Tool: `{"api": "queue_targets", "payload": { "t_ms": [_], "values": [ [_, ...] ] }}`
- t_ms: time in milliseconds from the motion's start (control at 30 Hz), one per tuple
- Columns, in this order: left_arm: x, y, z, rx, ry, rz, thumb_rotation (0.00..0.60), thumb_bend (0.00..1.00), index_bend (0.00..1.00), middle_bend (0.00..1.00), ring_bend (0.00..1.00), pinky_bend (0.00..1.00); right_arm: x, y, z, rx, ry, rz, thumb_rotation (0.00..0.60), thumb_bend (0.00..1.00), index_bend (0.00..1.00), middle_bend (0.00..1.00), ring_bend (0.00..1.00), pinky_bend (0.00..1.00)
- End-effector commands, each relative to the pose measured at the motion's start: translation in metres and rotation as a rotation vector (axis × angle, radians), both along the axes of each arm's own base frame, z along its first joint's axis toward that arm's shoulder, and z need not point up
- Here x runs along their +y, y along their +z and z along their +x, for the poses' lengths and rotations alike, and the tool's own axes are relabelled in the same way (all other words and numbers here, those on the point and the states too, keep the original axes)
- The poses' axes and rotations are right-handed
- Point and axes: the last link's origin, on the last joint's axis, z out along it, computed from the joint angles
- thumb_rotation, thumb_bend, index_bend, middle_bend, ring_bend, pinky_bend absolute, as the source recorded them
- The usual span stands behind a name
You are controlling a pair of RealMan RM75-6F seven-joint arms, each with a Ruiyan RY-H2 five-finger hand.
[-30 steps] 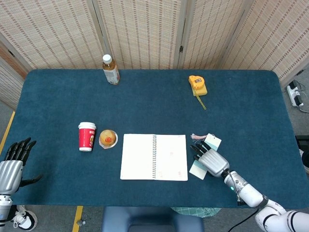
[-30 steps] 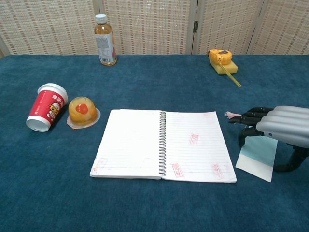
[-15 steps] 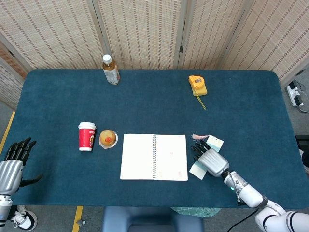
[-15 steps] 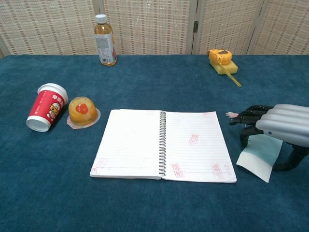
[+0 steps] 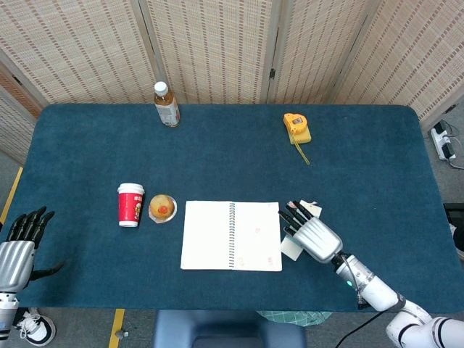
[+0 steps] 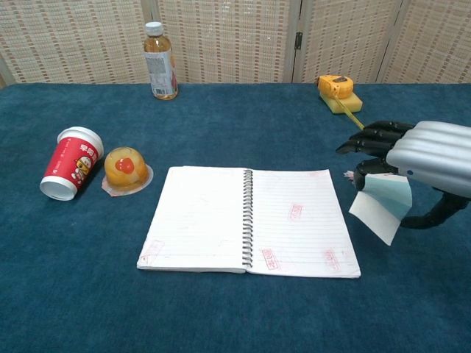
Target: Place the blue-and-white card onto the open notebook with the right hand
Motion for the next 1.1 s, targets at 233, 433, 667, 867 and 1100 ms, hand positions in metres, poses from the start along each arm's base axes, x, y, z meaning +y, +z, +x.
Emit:
{"api": "queue_targets", "payload": {
  "t_ms": [233, 433, 667, 867, 1100],
  "values": [
    [-0.001, 0.001, 0.000, -0.004, 0.002, 0.005, 0.600, 0.15, 0.11, 0.06, 0.00, 0.00, -0.020, -0.013, 0.038, -0.010, 0.341, -0.053, 0.600, 0.24, 0.42, 0.10, 0.05, 0.00],
    [0.000, 0.002, 0.000, -0.008, 0.005, 0.007, 0.600, 0.15, 0.11, 0.06, 0.00, 0.00, -0.028, -0.031, 0.058, -0.016, 0.429, 0.000, 0.600, 0.24, 0.41, 0.08, 0.05, 0.00],
    [0.001, 0.006, -0.003, -0.019, 0.015, 0.018, 0.600, 0.15, 0.12, 0.06, 0.00, 0.00, -0.028, -0.055, 0.072, 0.011, 0.479, 0.064, 0.600, 0.24, 0.41, 0.08, 0.05, 0.00],
    [0.002, 0.006, -0.003, -0.021, 0.015, 0.013, 0.600, 0.15, 0.12, 0.06, 0.00, 0.00, -0.026, -0.066, 0.069, 0.054, 0.476, 0.091, 0.600, 0.24, 0.41, 0.08, 0.05, 0.00],
    [0.001, 0.006, -0.003, -0.028, 0.010, 0.012, 0.600, 0.15, 0.12, 0.06, 0.00, 0.00, -0.022, -0.070, 0.068, 0.074, 0.470, 0.101, 0.600, 0.24, 0.41, 0.08, 0.05, 0.00]
  ]
}}
